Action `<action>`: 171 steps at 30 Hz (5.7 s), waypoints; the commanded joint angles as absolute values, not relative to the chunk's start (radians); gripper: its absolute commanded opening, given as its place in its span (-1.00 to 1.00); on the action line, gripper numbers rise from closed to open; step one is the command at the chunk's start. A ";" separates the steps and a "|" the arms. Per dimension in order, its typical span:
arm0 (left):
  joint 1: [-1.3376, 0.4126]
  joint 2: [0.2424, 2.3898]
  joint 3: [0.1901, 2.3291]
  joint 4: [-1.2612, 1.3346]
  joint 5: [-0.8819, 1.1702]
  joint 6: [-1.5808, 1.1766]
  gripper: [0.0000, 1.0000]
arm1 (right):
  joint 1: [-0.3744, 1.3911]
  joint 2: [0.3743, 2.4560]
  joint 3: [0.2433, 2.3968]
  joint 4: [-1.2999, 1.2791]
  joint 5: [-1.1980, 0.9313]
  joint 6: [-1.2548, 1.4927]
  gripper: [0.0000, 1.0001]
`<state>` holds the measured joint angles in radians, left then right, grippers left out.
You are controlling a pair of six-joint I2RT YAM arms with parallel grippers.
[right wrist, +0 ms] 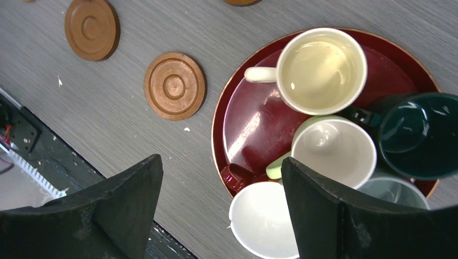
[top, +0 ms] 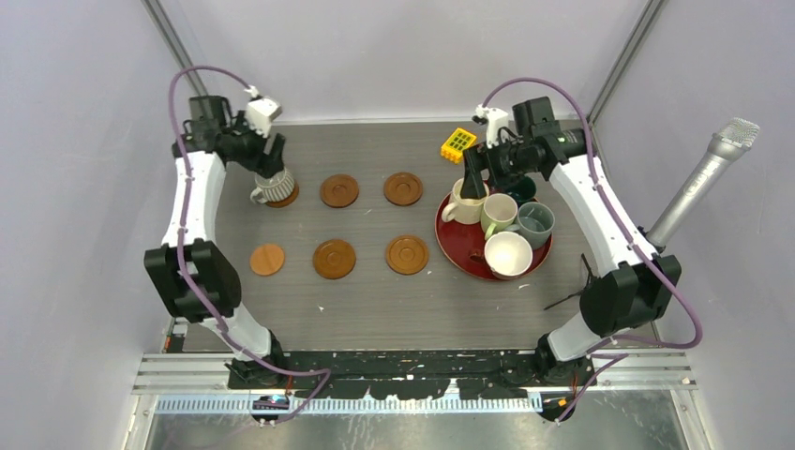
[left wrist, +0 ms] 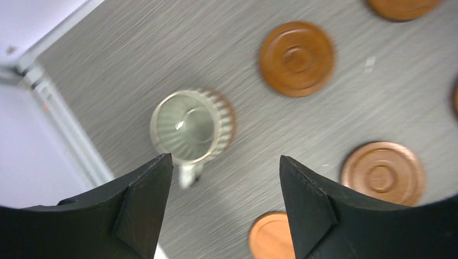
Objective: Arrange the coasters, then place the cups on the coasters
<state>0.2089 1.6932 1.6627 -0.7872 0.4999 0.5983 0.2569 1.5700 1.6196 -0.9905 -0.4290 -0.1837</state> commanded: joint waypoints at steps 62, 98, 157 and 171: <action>-1.014 2.339 2.074 -0.719 0.280 0.466 -0.29 | -0.093 1.401 1.576 -0.937 -0.466 0.212 0.71; -0.936 1.976 1.700 -0.382 0.360 0.370 -1.00 | -0.097 1.418 1.588 -0.925 -0.500 0.221 0.71; -0.879 2.106 1.704 -0.427 0.421 0.494 -0.88 | -0.097 1.470 1.608 -0.923 -0.518 0.219 0.71; -0.874 1.901 1.481 -0.129 0.381 0.407 -1.00 | -0.097 1.471 1.617 -0.926 -0.512 0.218 0.71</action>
<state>-0.8848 2.0289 1.4864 -0.3454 0.3828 0.4446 -0.0937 1.4761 1.5753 -0.9432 -0.5072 0.2199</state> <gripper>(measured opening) 0.213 0.854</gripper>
